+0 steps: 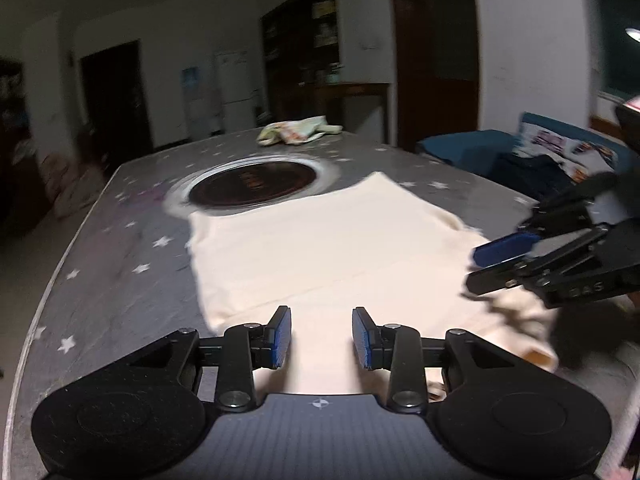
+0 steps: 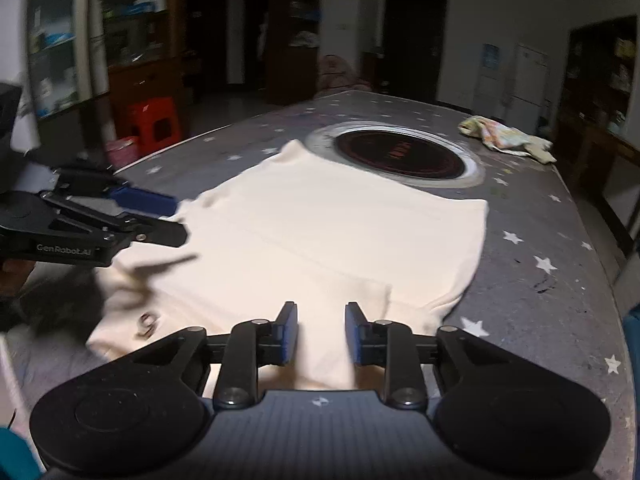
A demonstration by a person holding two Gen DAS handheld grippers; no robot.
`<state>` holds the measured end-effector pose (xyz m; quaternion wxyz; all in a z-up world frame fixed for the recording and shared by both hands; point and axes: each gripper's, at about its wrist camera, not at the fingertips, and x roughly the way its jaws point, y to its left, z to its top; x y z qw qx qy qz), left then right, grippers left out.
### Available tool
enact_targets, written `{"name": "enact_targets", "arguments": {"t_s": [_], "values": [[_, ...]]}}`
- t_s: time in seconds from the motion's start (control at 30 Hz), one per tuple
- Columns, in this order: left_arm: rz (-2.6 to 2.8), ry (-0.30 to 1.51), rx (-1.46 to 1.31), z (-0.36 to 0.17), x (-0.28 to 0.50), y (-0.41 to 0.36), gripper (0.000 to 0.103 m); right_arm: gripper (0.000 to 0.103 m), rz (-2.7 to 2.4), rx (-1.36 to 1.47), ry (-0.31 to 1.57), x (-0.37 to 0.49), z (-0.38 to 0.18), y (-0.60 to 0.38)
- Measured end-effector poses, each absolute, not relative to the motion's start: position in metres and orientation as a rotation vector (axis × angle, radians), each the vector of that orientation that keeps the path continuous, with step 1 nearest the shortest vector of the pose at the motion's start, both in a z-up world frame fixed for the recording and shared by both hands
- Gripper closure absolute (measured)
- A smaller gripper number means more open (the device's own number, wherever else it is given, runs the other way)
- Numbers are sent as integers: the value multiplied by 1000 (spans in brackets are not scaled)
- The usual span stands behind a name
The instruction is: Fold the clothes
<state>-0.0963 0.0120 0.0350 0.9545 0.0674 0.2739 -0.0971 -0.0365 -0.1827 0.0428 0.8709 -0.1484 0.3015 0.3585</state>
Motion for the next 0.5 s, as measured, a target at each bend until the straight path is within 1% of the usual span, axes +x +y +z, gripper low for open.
{"name": "enact_targets", "arguments": {"t_s": [0.23,0.3,0.33,0.47,0.5], "values": [[-227,568,241,18,-106,-12,66,75,761,-358,618,-52,40,-180],[-229,565,238,20,-108,-11,64,73,769,-351,605,-55,44,-180],[-231,564,237,21,-110,-11,63,71,774,-347,604,-56,44,-180],[-266,569,205,27,-120,-4,61,70,780,-365,627,-56,33,-180],[-291,567,196,30,-126,-3,58,70,780,-365,623,-56,34,-182]]}}
